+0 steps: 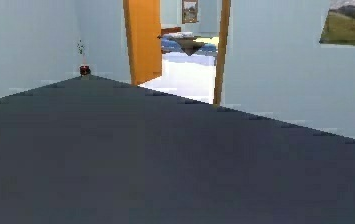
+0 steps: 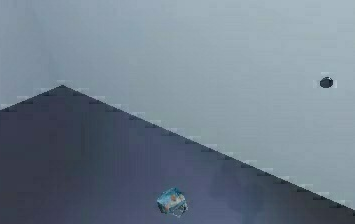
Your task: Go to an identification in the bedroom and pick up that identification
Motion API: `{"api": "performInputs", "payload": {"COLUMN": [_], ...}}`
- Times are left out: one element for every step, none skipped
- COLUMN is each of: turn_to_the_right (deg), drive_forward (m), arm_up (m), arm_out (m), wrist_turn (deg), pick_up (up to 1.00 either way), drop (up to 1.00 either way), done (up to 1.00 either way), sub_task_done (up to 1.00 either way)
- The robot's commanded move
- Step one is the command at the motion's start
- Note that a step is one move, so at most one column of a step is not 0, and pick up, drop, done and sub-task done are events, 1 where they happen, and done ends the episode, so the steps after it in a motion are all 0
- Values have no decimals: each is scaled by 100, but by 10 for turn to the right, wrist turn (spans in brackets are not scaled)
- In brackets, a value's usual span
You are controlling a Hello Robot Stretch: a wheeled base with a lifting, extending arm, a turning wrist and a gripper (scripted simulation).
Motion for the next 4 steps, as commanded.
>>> {"api": "performInputs", "payload": {"turn_to_the_right": [0,0,-30,0], "drive_forward": [100,100,0,100], "arm_up": [0,0,0,0], "arm_out": [0,0,0,0], "wrist_turn": [0,0,0,0], "pick_up": [0,0,0,0], "drop": [0,0,0,0], "done": [0,0,0,0], "sub_task_done": [0,0,0,0]}}
